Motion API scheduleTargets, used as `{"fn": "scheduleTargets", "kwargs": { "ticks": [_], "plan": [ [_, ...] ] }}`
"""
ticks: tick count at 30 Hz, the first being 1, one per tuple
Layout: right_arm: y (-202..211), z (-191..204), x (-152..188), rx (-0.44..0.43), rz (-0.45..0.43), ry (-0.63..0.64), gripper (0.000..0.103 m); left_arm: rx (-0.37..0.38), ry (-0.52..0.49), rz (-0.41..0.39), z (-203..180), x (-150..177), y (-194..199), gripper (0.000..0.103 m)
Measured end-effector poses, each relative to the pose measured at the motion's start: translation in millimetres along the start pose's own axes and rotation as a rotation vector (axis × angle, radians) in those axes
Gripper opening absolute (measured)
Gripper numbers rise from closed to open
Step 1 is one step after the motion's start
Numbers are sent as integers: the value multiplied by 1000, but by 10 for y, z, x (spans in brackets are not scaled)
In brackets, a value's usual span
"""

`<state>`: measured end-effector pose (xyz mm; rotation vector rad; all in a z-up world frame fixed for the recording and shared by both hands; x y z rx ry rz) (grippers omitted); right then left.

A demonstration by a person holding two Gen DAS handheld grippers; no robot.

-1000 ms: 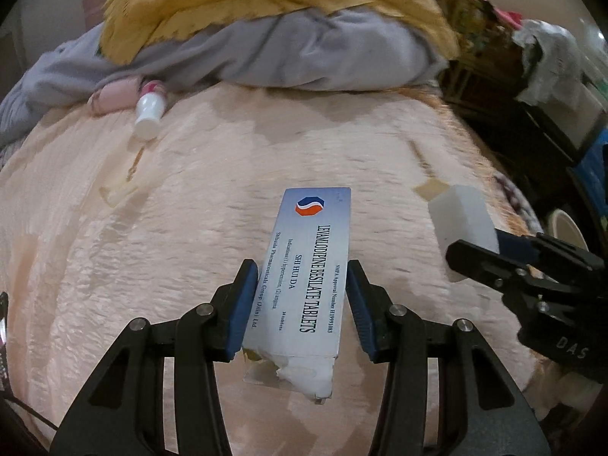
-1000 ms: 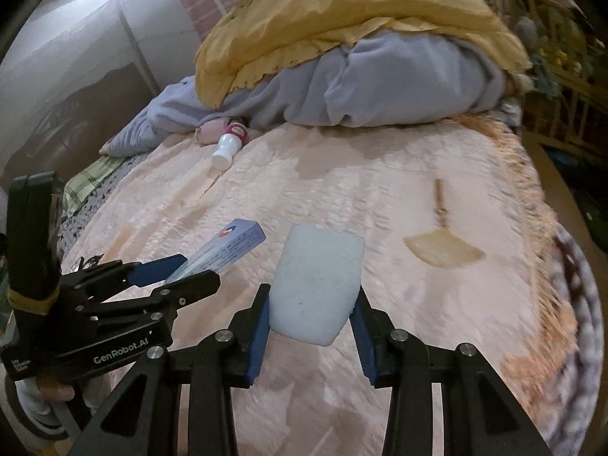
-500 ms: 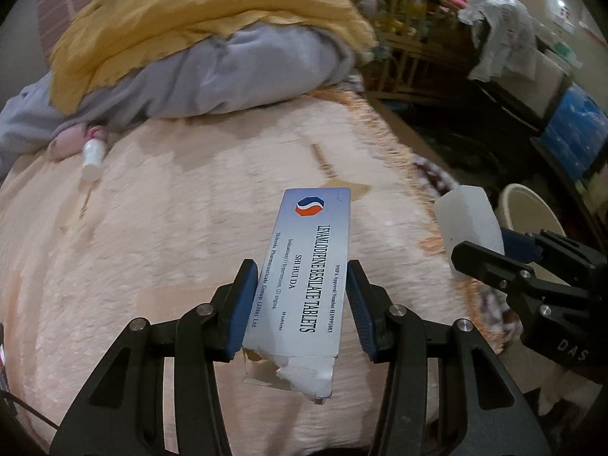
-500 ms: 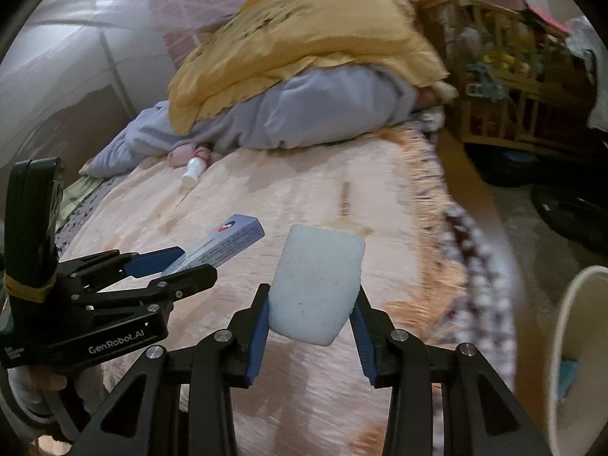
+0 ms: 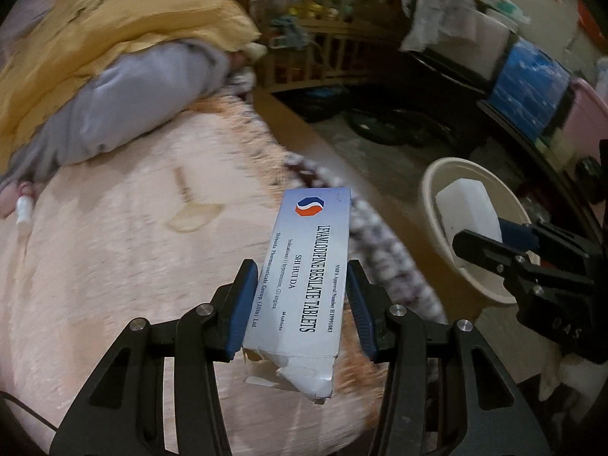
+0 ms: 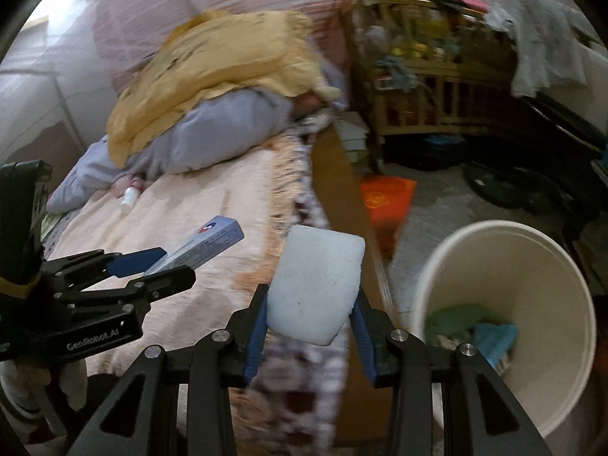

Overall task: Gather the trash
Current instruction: 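Carry the tablet box and foam block over the white bucket, then open both tools to drop the tablet box and foam block into the bucket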

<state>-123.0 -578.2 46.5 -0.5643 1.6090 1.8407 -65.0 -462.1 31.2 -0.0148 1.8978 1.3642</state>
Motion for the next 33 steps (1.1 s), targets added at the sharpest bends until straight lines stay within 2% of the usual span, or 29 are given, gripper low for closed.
{"fn": "scheduleTargets", "kwargs": {
  "ticks": [16, 25, 29, 32, 33],
  "plan": [
    [256, -1279, 385, 156, 16, -174, 39, 125, -93, 73, -1147, -153, -466, 45],
    [238, -1631, 540, 179, 29, -267, 41, 199, -97, 113, -1540, -238, -716, 46],
    [255, -1708, 569, 190, 28, -286, 42, 275, -70, 123, -1691, -292, -787, 46],
    [257, -1765, 597, 211, 34, -302, 47, 311, -69, 116, -1771, -323, -792, 49],
    [258, -1788, 611, 216, 39, -309, 48, 314, -70, 120, -1784, -316, -796, 53]
  ]
}}
Point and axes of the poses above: each gripper's, at about its wrist camera, not at the fingertips, and y roughly against the way its jaws point, z to its left, x to its underside, the point moved 9 cm from there along -y, roughly the way its jaws point, and after that the axes turned 3 degrees about y, right-handed, at the moved point
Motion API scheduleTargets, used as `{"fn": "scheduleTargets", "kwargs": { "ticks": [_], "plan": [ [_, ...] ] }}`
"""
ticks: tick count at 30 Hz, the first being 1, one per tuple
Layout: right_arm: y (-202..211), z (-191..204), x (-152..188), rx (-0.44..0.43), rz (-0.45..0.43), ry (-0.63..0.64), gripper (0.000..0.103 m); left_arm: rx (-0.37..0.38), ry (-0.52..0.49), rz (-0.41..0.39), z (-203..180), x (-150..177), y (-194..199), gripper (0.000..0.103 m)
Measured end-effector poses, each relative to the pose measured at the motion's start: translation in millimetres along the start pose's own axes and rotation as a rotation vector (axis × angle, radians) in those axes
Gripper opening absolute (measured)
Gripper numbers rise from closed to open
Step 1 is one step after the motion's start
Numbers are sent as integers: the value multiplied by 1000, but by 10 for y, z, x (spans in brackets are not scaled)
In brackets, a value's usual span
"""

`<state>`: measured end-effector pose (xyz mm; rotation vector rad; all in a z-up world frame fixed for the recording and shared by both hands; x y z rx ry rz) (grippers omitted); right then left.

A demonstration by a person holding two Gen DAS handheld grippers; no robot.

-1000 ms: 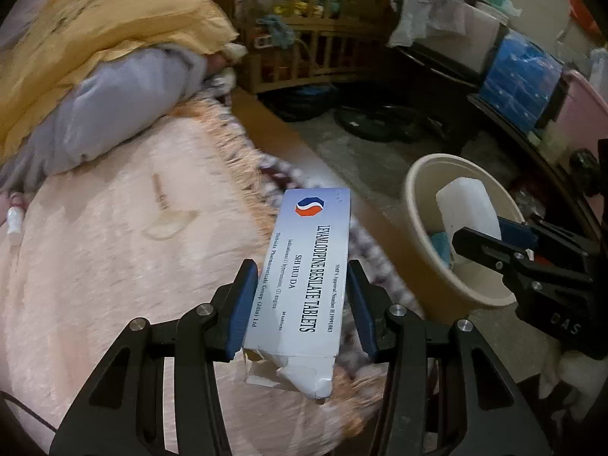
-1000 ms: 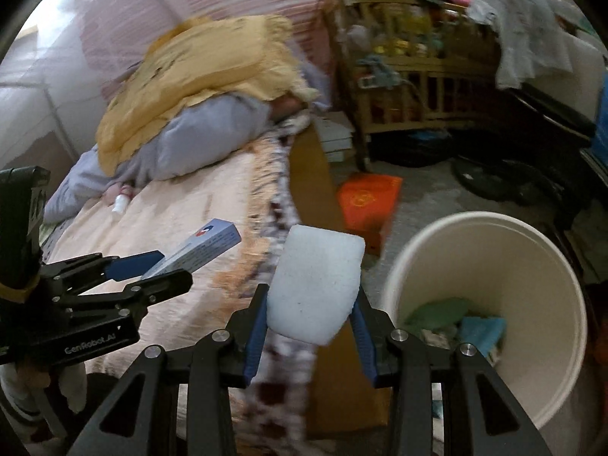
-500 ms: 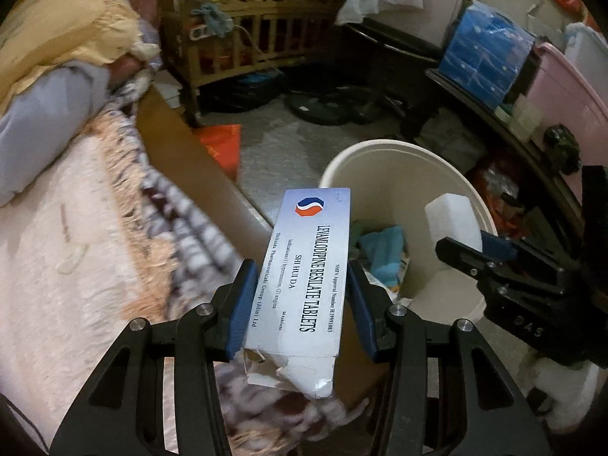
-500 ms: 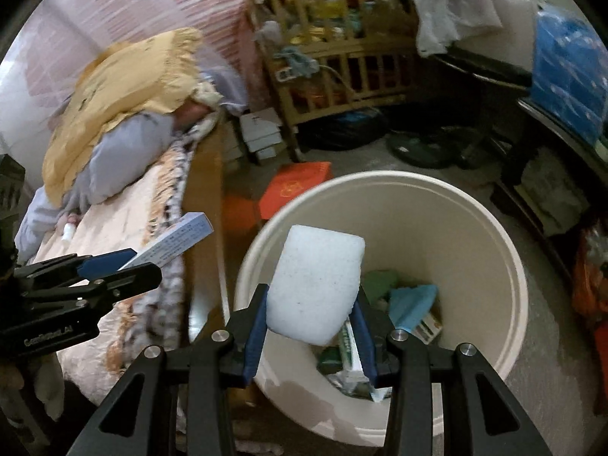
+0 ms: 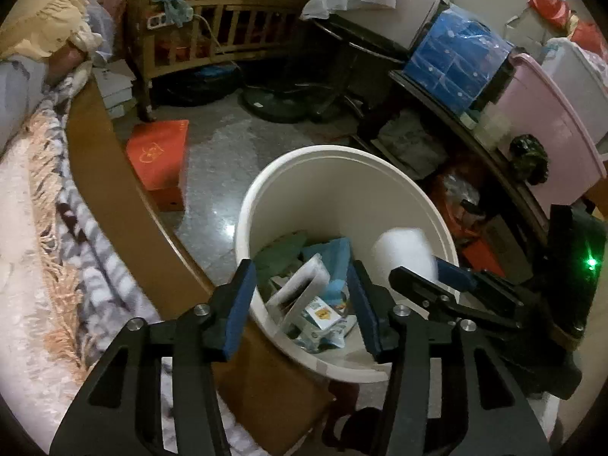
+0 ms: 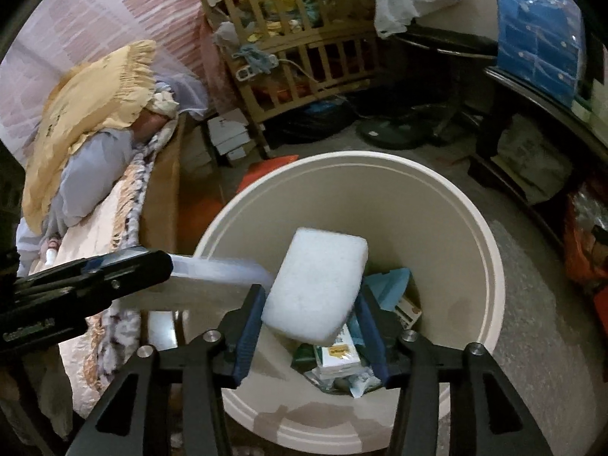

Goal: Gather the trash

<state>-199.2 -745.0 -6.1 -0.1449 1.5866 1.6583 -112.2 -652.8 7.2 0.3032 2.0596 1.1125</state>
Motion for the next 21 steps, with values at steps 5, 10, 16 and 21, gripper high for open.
{"fn": "scheduleTargets", "kwargs": {
  "ticks": [5, 10, 16, 21],
  "plan": [
    [21, -64, 20, 10, 7, -21, 51, -40, -24, -9, 50, 52, 58, 57],
    [182, 90, -26, 24, -47, 23, 51, -121, -36, -73, 185, 123, 294, 57],
    [482, 312, -129, 86, -147, 69, 52, -184, -67, -194, 258, 194, 711, 57],
    [760, 435, -177, 103, -220, 65, 52, -185, -67, -273, 271, 226, 1031, 57]
  ]
}}
Point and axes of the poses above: each gripper's, at about its wrist camera, not at the fingertips, and y roughly against the way its jaws point, z to its left, x to its underside, the point moved 9 cm from there along -y, roughly the way its jaws point, and after that the axes turned 3 degrees about y, right-handed, at the moved point
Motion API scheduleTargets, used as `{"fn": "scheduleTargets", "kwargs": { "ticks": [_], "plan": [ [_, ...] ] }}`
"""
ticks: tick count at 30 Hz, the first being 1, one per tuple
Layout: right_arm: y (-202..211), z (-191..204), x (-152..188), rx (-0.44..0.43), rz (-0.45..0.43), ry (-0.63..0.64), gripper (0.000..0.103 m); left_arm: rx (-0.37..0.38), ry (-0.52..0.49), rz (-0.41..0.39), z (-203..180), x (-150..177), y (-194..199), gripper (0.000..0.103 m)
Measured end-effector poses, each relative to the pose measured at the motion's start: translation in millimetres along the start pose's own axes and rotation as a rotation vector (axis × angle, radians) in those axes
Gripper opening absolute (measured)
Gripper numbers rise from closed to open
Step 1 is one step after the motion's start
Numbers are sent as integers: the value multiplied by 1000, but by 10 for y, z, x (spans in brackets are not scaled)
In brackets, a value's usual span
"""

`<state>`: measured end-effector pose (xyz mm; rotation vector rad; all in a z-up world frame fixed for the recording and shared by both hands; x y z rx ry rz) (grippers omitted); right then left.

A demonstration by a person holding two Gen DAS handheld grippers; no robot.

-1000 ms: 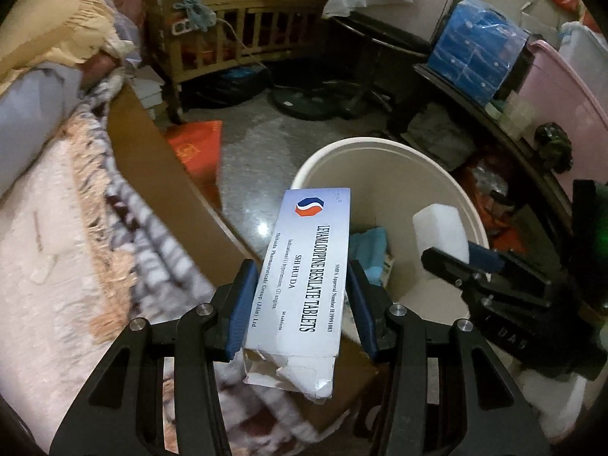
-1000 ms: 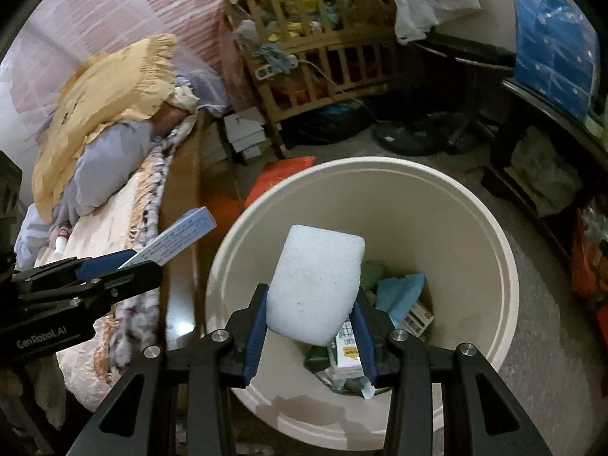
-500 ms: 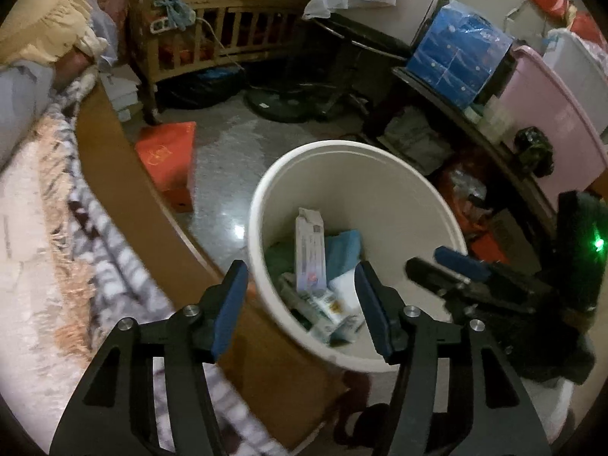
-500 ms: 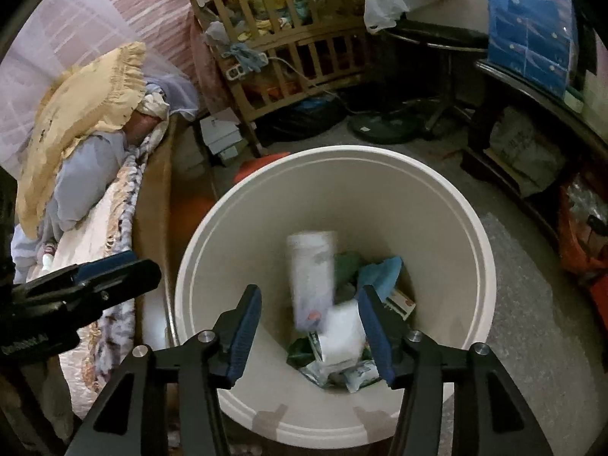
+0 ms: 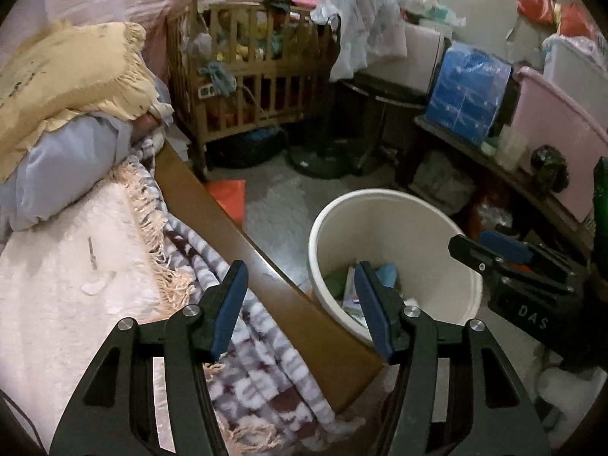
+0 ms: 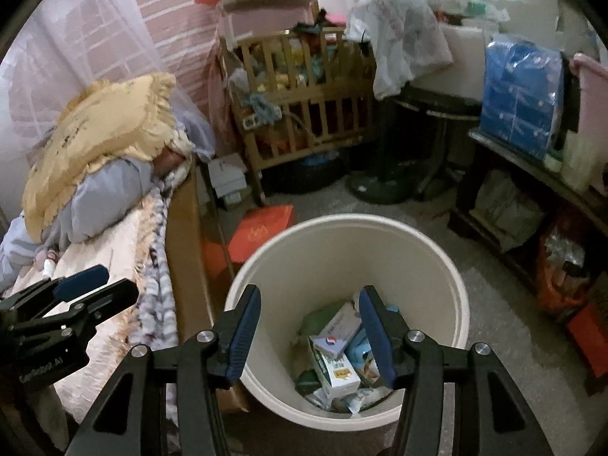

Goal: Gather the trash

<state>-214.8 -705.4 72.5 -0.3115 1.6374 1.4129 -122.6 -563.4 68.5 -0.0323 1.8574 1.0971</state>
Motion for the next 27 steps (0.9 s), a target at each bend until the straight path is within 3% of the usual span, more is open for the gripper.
{"fn": "scheduleTargets", "kwargs": {
  "ticks": [2, 5, 6, 14, 27],
  "plan": [
    [88, 24, -46, 10, -22, 2, 53, -2, 5, -20, 28, -7, 91, 57],
    [256, 75, -120, 10, -63, 1, 73, -24, -1, -59, 55, -62, 224, 57],
    [297, 94, -143, 14, -75, 4, 74, -30, -2, -73, 68, -76, 274, 57],
    [596, 235, -276, 20, -145, 28, 74, -45, 7, -140, 127, -168, 540, 57],
    [757, 297, -301, 27, -176, 37, 75, -63, 14, -189, 140, -202, 737, 57]
  ]
}}
Point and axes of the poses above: each gripper's, at about its wrist camera, not at the fingertips, and y roughly against the way its jaws point, z to its left, x to its underside, the point moved 9 cm from there along -y, roughly the way its jaws point, and after that the axes turned 3 degrees about y, right-handed, at the moved point
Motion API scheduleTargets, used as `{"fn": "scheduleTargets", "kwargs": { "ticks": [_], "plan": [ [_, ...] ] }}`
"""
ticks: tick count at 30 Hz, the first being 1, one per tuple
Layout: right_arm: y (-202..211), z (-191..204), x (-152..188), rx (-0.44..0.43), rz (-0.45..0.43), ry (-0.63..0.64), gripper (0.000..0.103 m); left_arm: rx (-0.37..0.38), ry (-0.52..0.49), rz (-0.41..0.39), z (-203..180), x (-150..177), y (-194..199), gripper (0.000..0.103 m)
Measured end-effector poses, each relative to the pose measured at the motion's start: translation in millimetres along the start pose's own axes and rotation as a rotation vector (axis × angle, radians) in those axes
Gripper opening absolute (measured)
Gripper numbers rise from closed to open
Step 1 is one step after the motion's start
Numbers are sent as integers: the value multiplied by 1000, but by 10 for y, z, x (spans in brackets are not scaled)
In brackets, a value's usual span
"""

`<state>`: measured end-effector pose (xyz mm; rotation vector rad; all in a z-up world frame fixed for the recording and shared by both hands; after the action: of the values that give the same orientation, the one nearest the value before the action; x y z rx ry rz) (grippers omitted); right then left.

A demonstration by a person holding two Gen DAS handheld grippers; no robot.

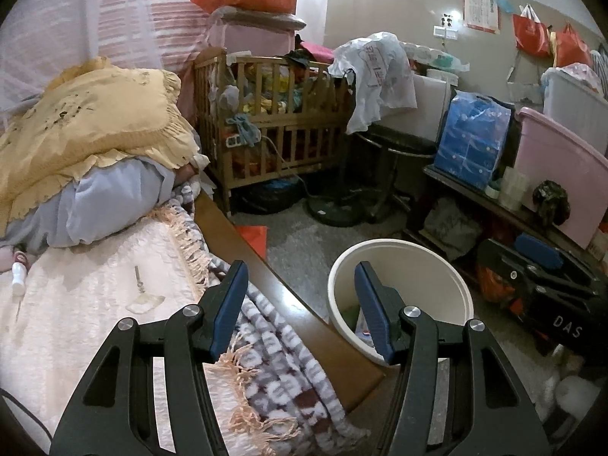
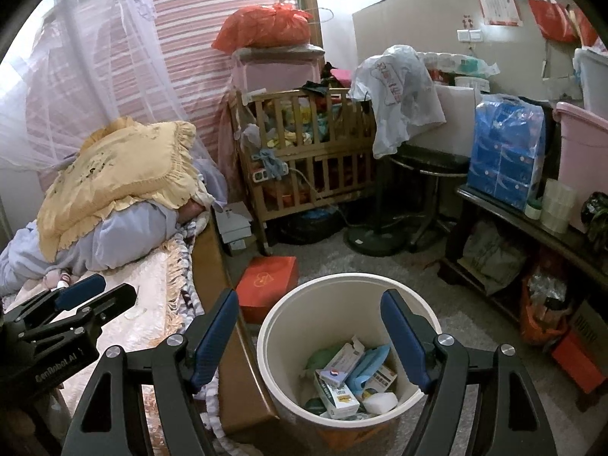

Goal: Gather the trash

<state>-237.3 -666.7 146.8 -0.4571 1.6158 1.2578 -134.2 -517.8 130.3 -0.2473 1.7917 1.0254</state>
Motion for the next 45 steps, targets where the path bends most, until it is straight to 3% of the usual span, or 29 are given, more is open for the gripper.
{"fn": "scheduleTargets", "kwargs": {
  "ticks": [21, 31, 45],
  "plan": [
    [13, 27, 45, 7, 8, -11, 81, -17, 5, -12, 56, -25, -6, 57],
    [9, -60, 66, 20, 10, -34, 87, -14, 15, -47, 60, -39, 30, 78],
    [37, -140, 87, 29, 9, -49, 89, -16, 1, -35, 17, -26, 16, 78]
  ]
}}
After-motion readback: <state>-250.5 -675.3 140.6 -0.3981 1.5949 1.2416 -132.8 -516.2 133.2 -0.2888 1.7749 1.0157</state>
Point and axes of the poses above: each gripper's, at about its wrist camera, not at the fingertips, and y roughly against the way its jaws point, z to its left, x to its underside, the point moved 9 cm from there along -y, roughly the way its jaws point, and after that the axes turned 3 degrees about y, right-handed, at the moved point
